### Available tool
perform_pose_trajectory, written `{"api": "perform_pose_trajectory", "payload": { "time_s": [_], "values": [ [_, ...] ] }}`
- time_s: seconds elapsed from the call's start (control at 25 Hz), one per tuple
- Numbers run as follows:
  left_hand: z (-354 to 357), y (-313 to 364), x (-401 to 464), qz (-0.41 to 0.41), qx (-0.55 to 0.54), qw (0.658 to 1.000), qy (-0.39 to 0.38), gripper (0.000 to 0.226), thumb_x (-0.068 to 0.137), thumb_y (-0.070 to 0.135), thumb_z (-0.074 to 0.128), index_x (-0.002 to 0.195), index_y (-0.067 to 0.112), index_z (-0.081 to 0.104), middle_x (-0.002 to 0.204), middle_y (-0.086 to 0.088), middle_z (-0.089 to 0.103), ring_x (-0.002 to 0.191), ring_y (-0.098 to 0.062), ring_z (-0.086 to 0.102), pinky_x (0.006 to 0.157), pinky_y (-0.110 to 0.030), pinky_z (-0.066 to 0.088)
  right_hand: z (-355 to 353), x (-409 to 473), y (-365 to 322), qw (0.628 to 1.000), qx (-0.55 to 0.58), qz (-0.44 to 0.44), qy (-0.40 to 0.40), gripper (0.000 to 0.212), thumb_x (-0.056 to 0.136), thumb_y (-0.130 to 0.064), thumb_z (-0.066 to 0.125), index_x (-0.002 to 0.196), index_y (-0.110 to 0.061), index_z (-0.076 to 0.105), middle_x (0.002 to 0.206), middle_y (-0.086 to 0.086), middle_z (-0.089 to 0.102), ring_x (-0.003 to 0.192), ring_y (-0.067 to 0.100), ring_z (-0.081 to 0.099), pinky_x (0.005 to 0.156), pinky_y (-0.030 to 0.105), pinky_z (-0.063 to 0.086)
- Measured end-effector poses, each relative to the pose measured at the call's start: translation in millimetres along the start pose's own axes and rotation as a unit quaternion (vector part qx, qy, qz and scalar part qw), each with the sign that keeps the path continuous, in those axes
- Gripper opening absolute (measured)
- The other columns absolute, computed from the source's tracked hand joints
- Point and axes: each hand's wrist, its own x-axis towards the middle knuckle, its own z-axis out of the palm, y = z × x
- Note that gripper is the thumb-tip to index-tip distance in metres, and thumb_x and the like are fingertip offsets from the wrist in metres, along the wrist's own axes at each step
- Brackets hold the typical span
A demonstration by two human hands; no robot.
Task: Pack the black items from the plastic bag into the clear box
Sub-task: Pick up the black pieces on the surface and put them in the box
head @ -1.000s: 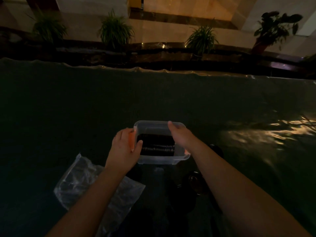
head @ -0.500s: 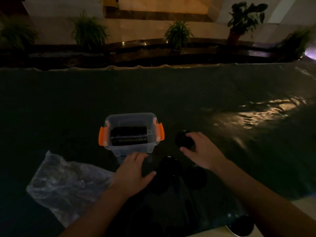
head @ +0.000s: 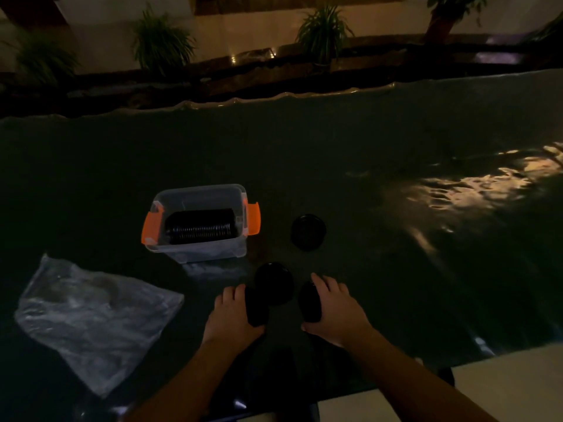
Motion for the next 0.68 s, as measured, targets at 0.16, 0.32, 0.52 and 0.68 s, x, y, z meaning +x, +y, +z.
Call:
{"api": "perform_pose_trajectory", "payload": {
  "time_s": [0.16, 0.32, 0.52, 0.68],
  "values": [
    [-12, 0, -16, -0.033, -0.012, 0.997, 0.07, 0.108, 0.064, 0.059, 0.082, 0.15, 0.02, 0.028, 0.15, -0.009, 0.038, 0.136, -0.03, 0.04, 0.107, -0.045, 0.044, -3, 6, 3, 0.999, -0.021, -0.034, 0.014, 0.117, 0.075, -0.055, 0.079, 0.163, -0.028, 0.006, 0.163, 0.006, 0.031, 0.145, 0.033, 0.03, 0.112, 0.049, 0.041],
    [-30, 22, -7, 0.028, -0.016, 0.992, 0.119, 0.108, 0.061, 0.063, 0.081, 0.146, 0.023, 0.029, 0.146, -0.007, 0.04, 0.134, -0.029, 0.042, 0.104, -0.046, 0.046, -18, 9, 12, 1.0, 0.004, -0.022, 0.015, 0.115, 0.071, -0.057, 0.078, 0.161, -0.029, 0.012, 0.158, 0.007, 0.033, 0.142, 0.032, 0.032, 0.111, 0.047, 0.041],
    [-32, 61, 39, 0.079, -0.004, 0.995, 0.061, 0.112, 0.062, 0.062, 0.083, 0.15, 0.023, 0.026, 0.152, -0.006, 0.034, 0.141, -0.027, 0.034, 0.11, -0.048, 0.04, -68, 36, 13, 0.997, 0.047, -0.001, 0.062, 0.107, 0.071, -0.054, 0.082, 0.158, -0.029, 0.023, 0.156, 0.002, 0.032, 0.142, 0.031, 0.036, 0.111, 0.048, 0.044],
    [-22, 63, 61, 0.076, 0.049, 0.996, 0.009, 0.111, 0.065, 0.062, 0.08, 0.151, 0.019, 0.025, 0.152, -0.008, 0.032, 0.139, -0.03, 0.034, 0.108, -0.05, 0.043, -110, 83, -7, 0.994, 0.03, 0.0, 0.103, 0.106, 0.071, -0.052, 0.086, 0.157, -0.026, 0.029, 0.154, 0.003, 0.036, 0.139, 0.03, 0.041, 0.109, 0.049, 0.044]
  ]
}}
